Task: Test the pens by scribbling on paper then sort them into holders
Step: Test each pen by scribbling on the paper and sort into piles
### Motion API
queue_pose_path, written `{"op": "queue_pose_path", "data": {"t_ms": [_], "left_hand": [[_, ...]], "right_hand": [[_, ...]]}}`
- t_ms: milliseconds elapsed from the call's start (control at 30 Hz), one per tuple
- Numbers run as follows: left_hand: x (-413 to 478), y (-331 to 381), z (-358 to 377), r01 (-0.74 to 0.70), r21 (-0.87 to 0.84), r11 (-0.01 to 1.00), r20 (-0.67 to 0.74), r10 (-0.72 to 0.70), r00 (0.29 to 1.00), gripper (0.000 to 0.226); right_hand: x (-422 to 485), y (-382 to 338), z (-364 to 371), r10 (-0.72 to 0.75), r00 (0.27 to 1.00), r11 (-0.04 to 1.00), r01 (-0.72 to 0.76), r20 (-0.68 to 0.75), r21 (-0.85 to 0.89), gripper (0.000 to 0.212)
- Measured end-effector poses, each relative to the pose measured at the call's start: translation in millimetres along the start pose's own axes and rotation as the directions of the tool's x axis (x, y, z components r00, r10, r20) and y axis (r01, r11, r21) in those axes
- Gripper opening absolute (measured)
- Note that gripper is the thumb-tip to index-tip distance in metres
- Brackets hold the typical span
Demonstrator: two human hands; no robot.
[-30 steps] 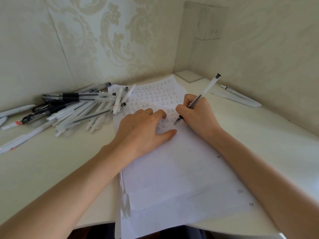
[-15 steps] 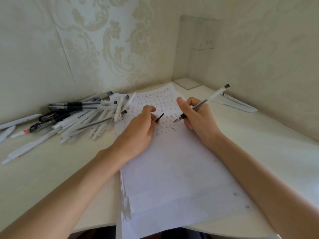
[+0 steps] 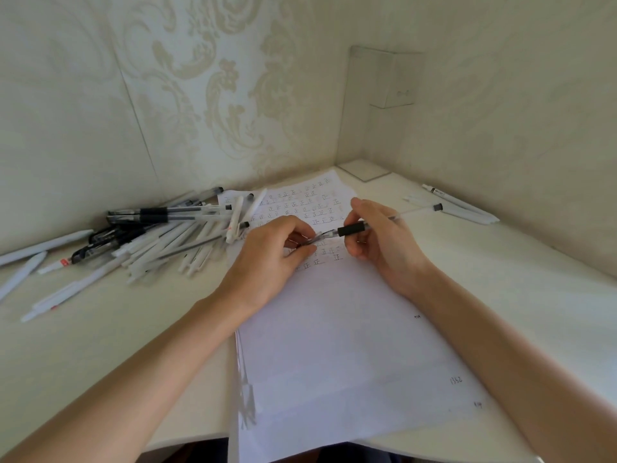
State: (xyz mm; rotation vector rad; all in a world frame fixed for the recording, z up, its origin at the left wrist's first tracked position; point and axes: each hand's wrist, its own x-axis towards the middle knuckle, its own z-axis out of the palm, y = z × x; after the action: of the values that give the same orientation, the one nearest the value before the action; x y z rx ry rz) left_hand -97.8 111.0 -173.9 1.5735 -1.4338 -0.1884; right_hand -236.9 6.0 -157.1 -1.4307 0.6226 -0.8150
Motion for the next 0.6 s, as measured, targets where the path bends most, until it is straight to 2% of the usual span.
{"op": "queue_pose_path", "data": {"t_ms": [100, 300, 400, 433, 500, 567, 600], "left_hand": [[-2.9, 3.0, 0.4, -0.015, -0.079, 0.997, 0.083, 0.021, 0.996, 0.01], [-7.3, 6.0, -2.6, 0.049, -0.158, 0.986, 0.159, -0.023, 0.987, 0.019], [-7.2, 9.4, -3.9, 0.062, -0.194, 0.979, 0.166, -0.03, 0.986, 0.01], [-5.3, 11.5, -3.6, 0.048, -0.207, 0.977, 0.134, -0.02, 0.991, 0.007], [0.1, 13.1, -3.7, -0.023, -0.151, 0.988, -0.025, 0.019, 1.0, 0.008], [5.1, 9.8, -8.7, -0.055, 0.044, 0.998, -0.247, 0.064, 0.967, 0.009], [6.4, 6.4, -13.2, -0.023, 0.166, 0.986, -0.332, 0.078, 0.94, 0.009]], "right_hand": [[-2.4, -0.2, 3.0, -0.034, 0.998, 0.996, 0.039, 0.053, -0.084, 0.039], [-4.7, -3.0, 6.7, -0.069, 0.991, 0.991, 0.082, 0.115, -0.109, 0.041], [-5.1, -1.2, 6.4, -0.047, 0.994, 0.996, 0.053, 0.1, -0.065, 0.041], [-4.5, -0.8, 5.6, -0.044, 0.995, 0.998, 0.047, 0.091, -0.032, 0.04], [-3.0, 0.8, 3.8, -0.054, 0.993, 0.999, 0.054, 0.104, 0.003, 0.044], [-1.4, 2.1, 2.1, -0.037, 0.992, 0.999, 0.041, 0.124, -0.027, 0.056], [-0.8, 2.4, 1.4, -0.021, 0.992, 0.999, 0.026, 0.122, -0.041, 0.056]]}}
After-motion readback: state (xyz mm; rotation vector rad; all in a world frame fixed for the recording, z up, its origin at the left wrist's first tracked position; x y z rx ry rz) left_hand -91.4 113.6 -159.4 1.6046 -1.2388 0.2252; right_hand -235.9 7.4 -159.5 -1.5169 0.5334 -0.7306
